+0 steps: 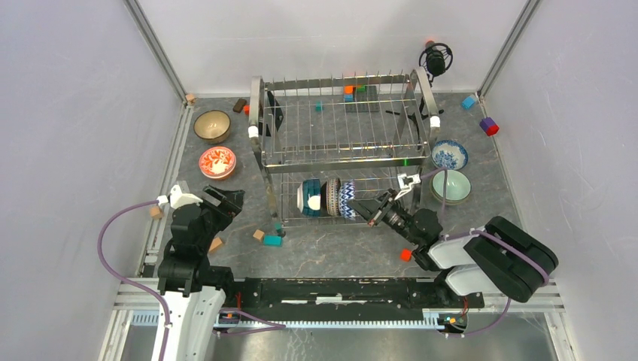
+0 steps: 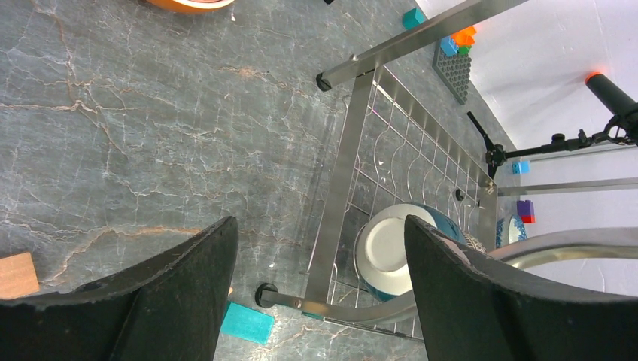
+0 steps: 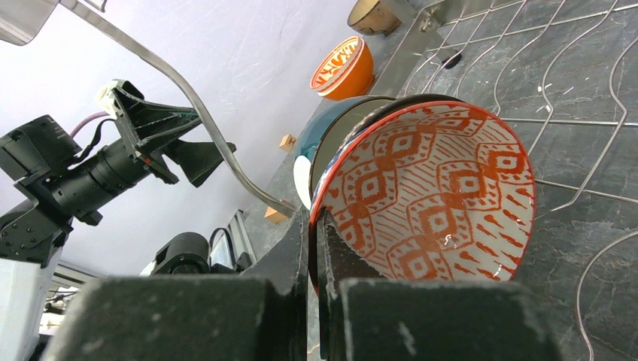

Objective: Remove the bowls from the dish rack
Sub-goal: Pick up the bowl from the dish rack.

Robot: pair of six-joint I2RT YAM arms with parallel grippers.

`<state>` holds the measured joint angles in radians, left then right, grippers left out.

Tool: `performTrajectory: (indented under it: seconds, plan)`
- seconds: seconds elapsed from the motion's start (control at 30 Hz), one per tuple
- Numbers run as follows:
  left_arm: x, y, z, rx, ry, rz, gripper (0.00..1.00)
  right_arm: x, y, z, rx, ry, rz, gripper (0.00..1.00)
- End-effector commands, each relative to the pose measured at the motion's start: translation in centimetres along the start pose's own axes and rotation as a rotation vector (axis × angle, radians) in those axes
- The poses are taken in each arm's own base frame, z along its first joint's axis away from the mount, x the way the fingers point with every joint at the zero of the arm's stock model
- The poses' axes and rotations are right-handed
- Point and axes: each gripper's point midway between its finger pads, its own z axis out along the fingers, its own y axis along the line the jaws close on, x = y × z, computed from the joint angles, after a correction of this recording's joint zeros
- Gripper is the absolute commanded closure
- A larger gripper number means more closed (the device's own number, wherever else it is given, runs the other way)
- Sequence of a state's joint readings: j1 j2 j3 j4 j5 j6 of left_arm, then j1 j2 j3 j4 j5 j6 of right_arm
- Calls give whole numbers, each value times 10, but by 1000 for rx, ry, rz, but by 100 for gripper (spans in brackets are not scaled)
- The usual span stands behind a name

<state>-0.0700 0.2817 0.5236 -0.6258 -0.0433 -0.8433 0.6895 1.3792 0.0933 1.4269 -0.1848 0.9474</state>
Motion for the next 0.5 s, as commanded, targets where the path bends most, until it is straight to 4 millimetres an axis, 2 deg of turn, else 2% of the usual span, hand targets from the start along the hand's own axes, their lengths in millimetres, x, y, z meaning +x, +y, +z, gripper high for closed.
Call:
performTrajectory:
  seconds: [0.0, 0.3, 0.47]
  plan:
    - [-8, -6, 0, 20, -27, 36, 14, -36, 52, -7, -191, -123, 7, 100]
    - [-9, -4, -1, 13, -30, 36, 14, -30, 51, -12, -178, -70, -54, 100]
    - [-9, -4, -1, 9, -33, 37, 14, -23, 44, -16, -144, -28, -103, 100]
